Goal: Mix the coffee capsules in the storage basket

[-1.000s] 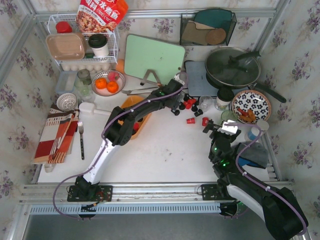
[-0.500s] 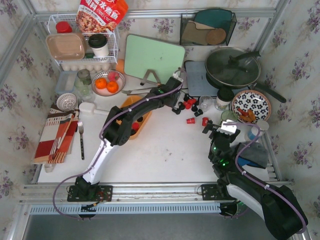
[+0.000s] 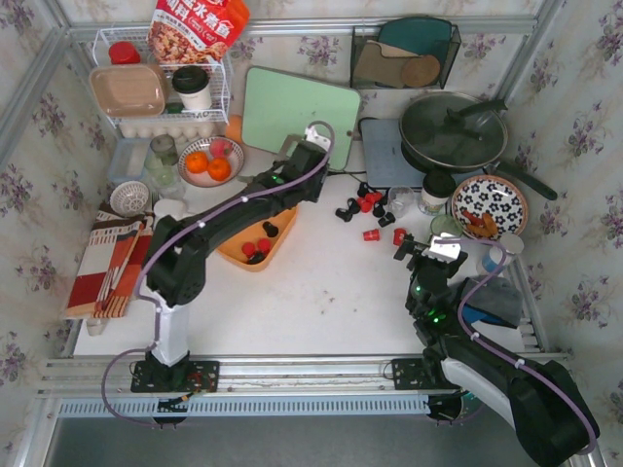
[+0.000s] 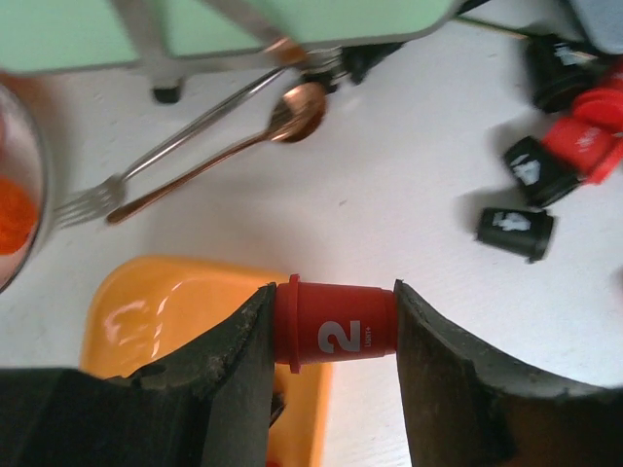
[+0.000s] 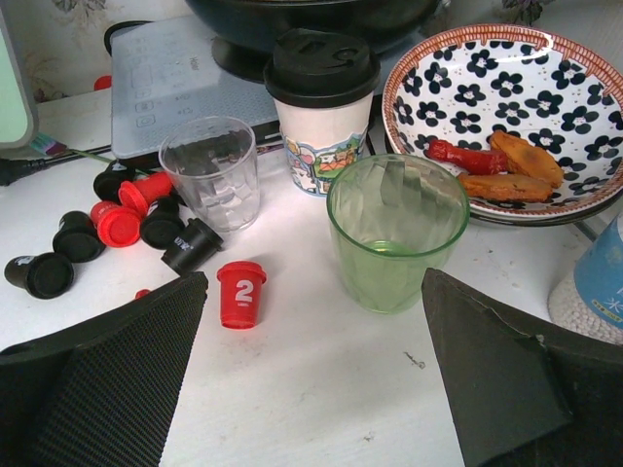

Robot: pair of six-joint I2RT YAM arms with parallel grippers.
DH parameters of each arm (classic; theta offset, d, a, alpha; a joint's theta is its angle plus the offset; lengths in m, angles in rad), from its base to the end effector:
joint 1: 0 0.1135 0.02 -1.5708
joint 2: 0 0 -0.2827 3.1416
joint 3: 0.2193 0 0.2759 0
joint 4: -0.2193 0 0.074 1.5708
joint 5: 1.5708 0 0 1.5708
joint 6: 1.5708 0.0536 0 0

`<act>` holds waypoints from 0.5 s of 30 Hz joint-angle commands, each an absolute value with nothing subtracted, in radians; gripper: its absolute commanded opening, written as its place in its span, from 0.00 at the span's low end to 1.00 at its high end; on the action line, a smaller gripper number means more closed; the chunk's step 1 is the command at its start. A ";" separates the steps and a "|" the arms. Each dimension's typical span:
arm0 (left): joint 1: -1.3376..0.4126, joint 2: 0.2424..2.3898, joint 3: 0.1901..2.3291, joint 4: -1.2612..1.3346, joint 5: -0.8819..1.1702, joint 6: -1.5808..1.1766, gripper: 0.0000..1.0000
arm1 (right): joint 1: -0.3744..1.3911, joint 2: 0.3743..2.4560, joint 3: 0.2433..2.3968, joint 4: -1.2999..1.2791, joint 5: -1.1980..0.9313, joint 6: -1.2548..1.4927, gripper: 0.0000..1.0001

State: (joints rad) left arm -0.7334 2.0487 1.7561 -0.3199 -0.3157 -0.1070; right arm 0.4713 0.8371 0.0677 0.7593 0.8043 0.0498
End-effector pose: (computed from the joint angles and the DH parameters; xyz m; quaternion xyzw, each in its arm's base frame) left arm 0.4030 -0.3407 0.2725 0.2011 0.8561 -0.0584 0.4726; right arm 0.1753 0.0460 0.1781 0.1325 0.6971 -0.1020 0.6972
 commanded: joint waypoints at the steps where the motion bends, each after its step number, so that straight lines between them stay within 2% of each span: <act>1: -0.706 1.963 1.633 -0.242 -0.430 -0.123 0.42 | 0.471 0.839 0.075 0.769 0.797 0.052 1.00; 15: -0.541 1.887 1.394 -0.292 -0.391 -0.380 0.46 | 0.471 0.894 0.083 0.782 0.796 0.055 1.00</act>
